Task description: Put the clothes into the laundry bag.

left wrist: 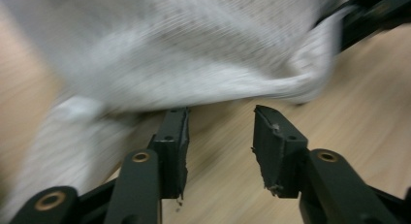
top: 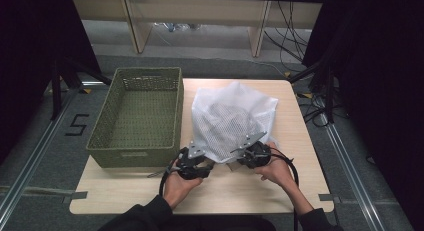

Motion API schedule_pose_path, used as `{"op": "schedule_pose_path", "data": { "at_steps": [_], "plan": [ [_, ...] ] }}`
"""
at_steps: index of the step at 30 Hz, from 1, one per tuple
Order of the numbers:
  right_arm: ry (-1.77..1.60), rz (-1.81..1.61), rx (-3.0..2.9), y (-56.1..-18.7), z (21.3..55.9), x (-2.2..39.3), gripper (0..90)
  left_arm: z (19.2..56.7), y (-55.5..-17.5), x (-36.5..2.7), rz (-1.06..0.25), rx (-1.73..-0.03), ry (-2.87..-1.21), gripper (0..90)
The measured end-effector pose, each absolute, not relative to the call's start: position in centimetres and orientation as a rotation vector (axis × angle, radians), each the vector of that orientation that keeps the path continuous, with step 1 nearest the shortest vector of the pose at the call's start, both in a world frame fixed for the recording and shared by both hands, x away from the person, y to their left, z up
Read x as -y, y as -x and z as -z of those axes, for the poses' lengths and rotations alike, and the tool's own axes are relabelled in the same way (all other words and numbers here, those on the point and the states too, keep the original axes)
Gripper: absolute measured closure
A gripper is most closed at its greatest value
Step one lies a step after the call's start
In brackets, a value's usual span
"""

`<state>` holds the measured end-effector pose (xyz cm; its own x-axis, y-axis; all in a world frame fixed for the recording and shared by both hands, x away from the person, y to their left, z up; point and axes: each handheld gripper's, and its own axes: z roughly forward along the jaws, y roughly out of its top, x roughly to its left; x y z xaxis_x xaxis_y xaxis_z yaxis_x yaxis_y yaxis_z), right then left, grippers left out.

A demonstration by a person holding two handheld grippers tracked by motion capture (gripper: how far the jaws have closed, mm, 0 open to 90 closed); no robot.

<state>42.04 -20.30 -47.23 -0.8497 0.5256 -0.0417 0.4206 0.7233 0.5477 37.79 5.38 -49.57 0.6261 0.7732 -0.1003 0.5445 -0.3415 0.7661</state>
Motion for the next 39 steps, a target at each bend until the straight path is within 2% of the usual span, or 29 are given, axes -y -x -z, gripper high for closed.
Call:
{"op": "schedule_pose_path", "data": {
  "at_steps": [6, 9, 17, 25, 27, 33, 36, 39],
  "plan": [
    [-0.767, -0.801, -2.730, -42.3, 47.0, 20.7, 90.0, 49.9, -38.1, -5.9, -0.384, -1.051, -2.091, 56.6],
    [-0.768, -0.796, -2.722, -42.4, 47.0, 20.8, 90.0, 50.1, -38.5, -5.8, -0.448, -1.051, -2.121, 56.6],
    [-0.803, -0.792, -2.717, -42.8, 46.8, 21.8, 90.0, 50.8, -39.8, -4.5, -0.421, -1.019, -2.152, 60.5],
    [-0.842, -0.800, -2.706, -43.2, 46.8, 22.8, 90.0, 51.1, -41.1, -3.6, -0.434, -1.033, -2.159, 59.1],
    [-0.827, -0.800, -2.716, -43.3, 46.7, 23.0, 90.0, 51.3, -41.3, -3.5, -0.424, -1.047, -2.126, 62.5],
    [-0.832, -0.797, -2.714, -43.2, 46.4, 23.3, 90.0, 51.2, -41.0, -3.2, -0.470, -1.034, -2.154, 89.1],
    [-0.780, -0.829, -2.722, -42.9, 46.3, 22.9, 90.0, 51.1, -40.2, -2.9, -0.365, -1.012, -2.160, 89.9],
    [-0.752, -0.836, -2.736, -42.3, 45.8, 22.5, 90.0, 51.0, -39.2, -2.0, -0.360, -0.964, -2.187, 90.0]
  ]
}}
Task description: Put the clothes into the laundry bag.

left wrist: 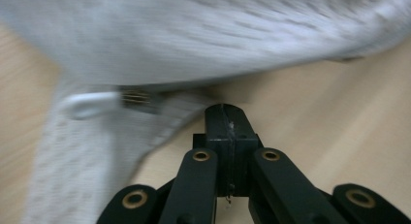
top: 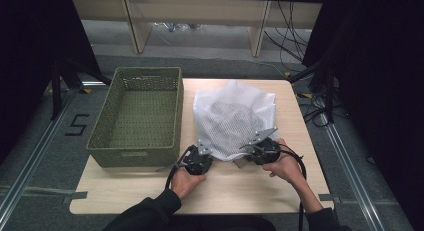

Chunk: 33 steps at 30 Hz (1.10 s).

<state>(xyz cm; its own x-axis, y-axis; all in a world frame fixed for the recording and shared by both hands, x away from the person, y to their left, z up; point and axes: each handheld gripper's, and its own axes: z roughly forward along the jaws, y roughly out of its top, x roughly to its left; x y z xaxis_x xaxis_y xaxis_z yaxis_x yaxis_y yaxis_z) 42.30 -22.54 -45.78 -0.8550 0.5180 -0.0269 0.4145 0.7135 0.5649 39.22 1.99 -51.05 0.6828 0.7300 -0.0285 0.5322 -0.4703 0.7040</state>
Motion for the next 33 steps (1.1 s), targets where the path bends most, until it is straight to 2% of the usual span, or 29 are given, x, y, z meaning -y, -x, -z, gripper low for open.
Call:
{"op": "schedule_pose_path", "data": {
  "at_steps": [5, 7, 8, 13, 17, 21, 22, 23, 25, 27, 31, 33],
  "plan": [
    [-0.746, -0.799, -2.732, -42.2, 45.6, 22.6, 90.0, 50.7, -39.8, -2.9, -0.390, -0.987, -2.160, 89.0],
    [-0.745, -0.813, -2.736, -42.3, 45.8, 22.8, 90.0, 50.6, -40.0, -3.2, -0.445, -1.011, -2.145, 85.0],
    [-0.740, -0.814, -2.739, -42.4, 45.8, 23.0, 90.0, 50.4, -40.1, -3.4, -0.467, -1.017, -2.152, 82.2],
    [-0.744, -0.823, -2.745, -42.5, 45.8, 23.3, 90.0, 50.0, -39.7, -3.1, -0.562, -1.058, -2.154, 56.2],
    [-0.775, -0.811, -2.722, -42.5, 45.6, 23.8, 90.0, 50.0, -39.6, -3.3, -0.640, -1.069, -2.165, 48.5],
    [-0.787, -0.821, -2.724, -42.6, 45.5, 24.3, 90.0, 50.7, -40.4, -3.1, -0.645, -1.118, -2.181, 44.3],
    [-0.785, -0.824, -2.727, -42.6, 45.5, 24.4, 90.0, 51.0, -40.7, -3.1, -0.613, -1.133, -2.162, 45.1],
    [-0.809, -0.816, -2.706, -42.5, 45.5, 24.4, 90.0, 51.1, -40.9, -3.1, -0.579, -1.127, -2.150, 50.9],
    [-0.790, -0.826, -2.716, -42.5, 45.4, 24.5, 90.0, 51.0, -40.8, -2.7, -0.549, -1.076, -2.177, 71.4],
    [-0.784, -0.830, -2.726, -42.3, 45.3, 24.4, 90.0, 51.1, -40.4, -2.4, -0.517, -1.046, -2.161, 83.2],
    [-0.691, -0.842, -2.785, -41.7, 45.1, 23.2, 90.0, 50.8, -39.3, -2.0, -0.359, -1.032, -2.140, 86.4],
    [-0.641, -0.852, -2.810, -41.6, 45.3, 22.2, 90.0, 50.7, -38.8, -1.7, -0.345, -1.002, -2.151, 86.5]
  ]
}}
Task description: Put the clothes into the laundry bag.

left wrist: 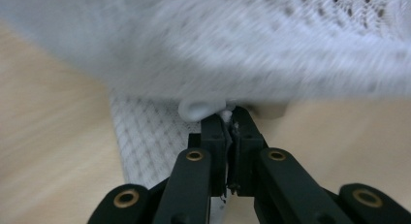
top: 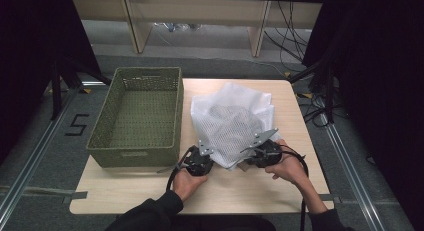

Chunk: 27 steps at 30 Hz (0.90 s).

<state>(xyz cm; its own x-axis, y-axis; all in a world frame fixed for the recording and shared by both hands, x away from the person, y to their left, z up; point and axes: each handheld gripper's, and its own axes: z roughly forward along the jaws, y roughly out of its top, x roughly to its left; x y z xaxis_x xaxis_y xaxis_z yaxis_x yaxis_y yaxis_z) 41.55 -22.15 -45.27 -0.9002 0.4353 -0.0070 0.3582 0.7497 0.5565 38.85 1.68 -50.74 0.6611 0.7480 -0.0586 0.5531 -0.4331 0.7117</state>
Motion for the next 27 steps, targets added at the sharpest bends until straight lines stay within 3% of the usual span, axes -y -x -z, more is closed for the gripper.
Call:
{"op": "schedule_pose_path", "data": {
  "at_steps": [8, 27],
  "plan": [
    [-0.697, -0.874, -2.759, -42.5, 47.1, 18.4, 90.0, 51.0, -37.8, -2.4, -0.281, -0.984, -2.155, 87.0],
    [-0.834, -0.961, -2.591, -45.8, 47.9, 13.7, 90.0, 50.7, -34.2, -5.4, -0.164, -0.931, -2.210, 87.8]
  ]
}}
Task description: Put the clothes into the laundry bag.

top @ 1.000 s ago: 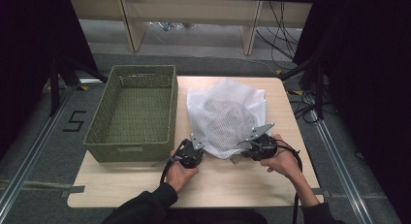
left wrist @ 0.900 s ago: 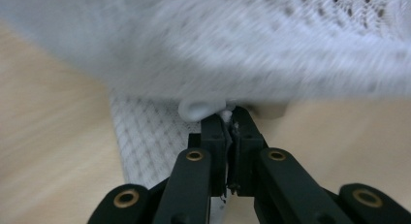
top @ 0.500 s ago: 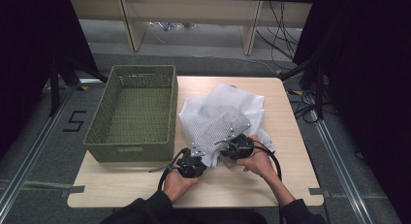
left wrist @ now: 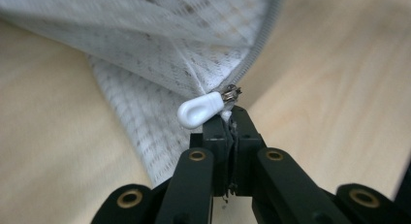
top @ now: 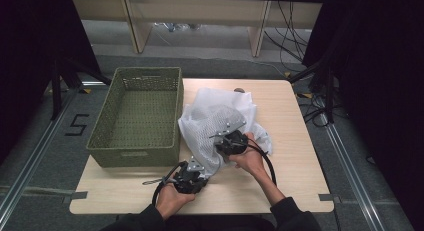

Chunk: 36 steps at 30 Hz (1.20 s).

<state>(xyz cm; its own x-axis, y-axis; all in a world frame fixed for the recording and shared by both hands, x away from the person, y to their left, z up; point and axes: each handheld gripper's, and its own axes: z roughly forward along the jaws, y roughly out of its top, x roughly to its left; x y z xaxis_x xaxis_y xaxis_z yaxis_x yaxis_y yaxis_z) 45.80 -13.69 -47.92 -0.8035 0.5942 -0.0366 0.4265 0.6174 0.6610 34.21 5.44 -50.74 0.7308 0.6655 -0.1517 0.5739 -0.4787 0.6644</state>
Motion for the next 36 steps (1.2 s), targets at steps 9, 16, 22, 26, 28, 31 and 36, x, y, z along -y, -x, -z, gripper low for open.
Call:
{"op": "schedule_pose_path", "data": {
  "at_steps": [9, 16, 22, 26, 28, 31, 36],
  "plan": [
    [-0.868, -0.960, -2.487, -49.0, 48.0, 11.0, 90.0, 49.7, -33.2, -6.9, -0.081, -0.924, -2.136, 88.0],
    [-0.863, -0.907, -2.491, -50.0, 48.6, 9.8, 90.0, 49.3, -33.5, -8.7, -0.076, -0.953, -2.123, 87.9],
    [-0.756, -0.867, -2.578, -48.8, 47.2, 12.3, 90.0, 48.7, -34.2, -10.6, -0.194, -0.985, -2.183, 87.3],
    [-0.646, -0.843, -2.628, -47.0, 46.0, 14.8, 90.0, 49.2, -34.6, -11.8, -0.236, -1.027, -2.196, 87.1],
    [-0.595, -0.810, -2.629, -46.1, 45.7, 15.6, 90.0, 49.4, -34.7, -12.0, -0.234, -1.034, -2.204, 87.0],
    [-0.513, -0.739, -2.683, -44.0, 45.1, 16.9, 90.0, 49.5, -34.8, -11.7, -0.258, -1.032, -2.216, 87.0],
    [-0.435, -0.681, -2.782, -40.5, 45.4, 18.7, 90.0, 49.7, -35.2, -11.7, -0.297, -1.030, -2.233, 87.0]
  ]
}}
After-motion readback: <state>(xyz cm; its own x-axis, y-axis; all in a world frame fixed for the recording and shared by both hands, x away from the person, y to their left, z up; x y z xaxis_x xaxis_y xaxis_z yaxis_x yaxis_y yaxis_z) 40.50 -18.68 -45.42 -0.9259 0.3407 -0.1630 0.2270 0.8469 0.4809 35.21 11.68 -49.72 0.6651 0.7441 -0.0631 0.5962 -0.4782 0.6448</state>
